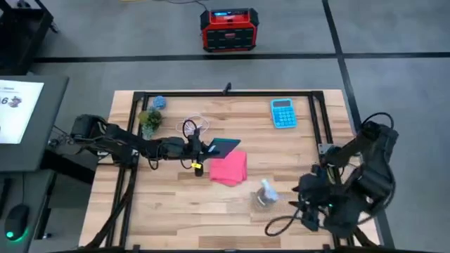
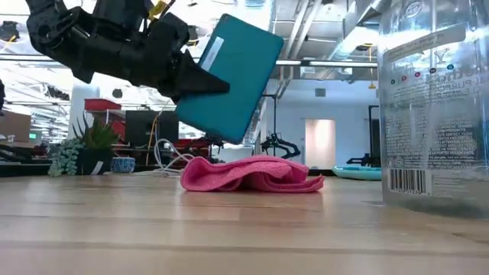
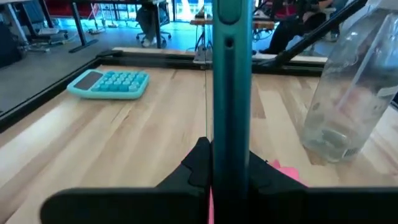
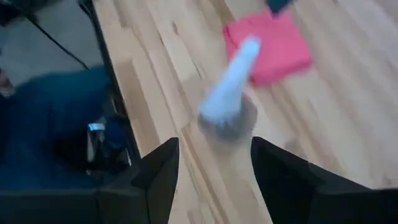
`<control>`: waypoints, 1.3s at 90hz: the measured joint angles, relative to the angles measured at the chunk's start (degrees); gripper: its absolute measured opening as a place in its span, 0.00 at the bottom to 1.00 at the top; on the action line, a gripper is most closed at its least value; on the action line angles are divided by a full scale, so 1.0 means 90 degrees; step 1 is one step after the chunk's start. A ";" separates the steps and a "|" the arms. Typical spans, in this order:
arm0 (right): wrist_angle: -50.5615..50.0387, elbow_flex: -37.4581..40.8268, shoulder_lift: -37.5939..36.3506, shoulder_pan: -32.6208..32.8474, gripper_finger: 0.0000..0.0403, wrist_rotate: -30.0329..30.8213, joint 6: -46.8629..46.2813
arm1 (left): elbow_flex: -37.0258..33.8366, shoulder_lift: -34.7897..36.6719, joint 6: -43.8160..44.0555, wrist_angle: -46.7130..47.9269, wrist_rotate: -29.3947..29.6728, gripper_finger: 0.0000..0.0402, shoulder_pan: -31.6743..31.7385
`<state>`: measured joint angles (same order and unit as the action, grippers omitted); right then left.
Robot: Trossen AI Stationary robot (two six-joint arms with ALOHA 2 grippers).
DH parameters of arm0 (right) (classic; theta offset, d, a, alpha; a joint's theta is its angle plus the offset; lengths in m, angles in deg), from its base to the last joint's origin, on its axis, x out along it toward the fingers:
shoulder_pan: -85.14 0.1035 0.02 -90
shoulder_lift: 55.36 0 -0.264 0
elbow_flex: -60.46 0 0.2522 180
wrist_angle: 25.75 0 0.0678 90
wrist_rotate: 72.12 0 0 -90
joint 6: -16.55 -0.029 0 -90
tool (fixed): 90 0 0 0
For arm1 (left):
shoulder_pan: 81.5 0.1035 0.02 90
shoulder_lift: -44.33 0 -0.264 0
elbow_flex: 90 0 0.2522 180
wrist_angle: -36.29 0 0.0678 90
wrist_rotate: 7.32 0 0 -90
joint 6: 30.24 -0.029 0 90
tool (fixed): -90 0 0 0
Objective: Apply microfiber cloth
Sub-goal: Spray the back of the cellphone using the spray bottle
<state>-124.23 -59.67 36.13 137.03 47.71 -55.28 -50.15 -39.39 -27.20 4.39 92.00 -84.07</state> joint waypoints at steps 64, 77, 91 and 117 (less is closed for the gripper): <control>0.1262 0.2268 0.0366 0.0968 0.51 0.0973 -0.1594 | 0.0000 -0.0002 0.0246 0.0006 0.0003 0.02 0.0000; 0.1429 0.2647 0.0366 0.0938 0.59 0.1065 -0.1846 | 0.0000 -0.0002 0.0309 0.0008 0.0004 0.02 0.0038; 0.1524 0.2874 0.0371 0.0760 0.67 0.1046 -0.1807 | 0.0006 -0.0002 0.0311 -0.0040 0.0019 0.02 0.0041; 0.1672 0.2928 0.0368 0.0674 0.73 0.1729 -0.0754 | 0.0038 -0.0002 0.0259 -0.0018 0.0010 0.02 0.0058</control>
<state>-109.18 -33.32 39.44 143.10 63.27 -62.07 -49.81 -39.41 -24.86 4.23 92.10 -83.55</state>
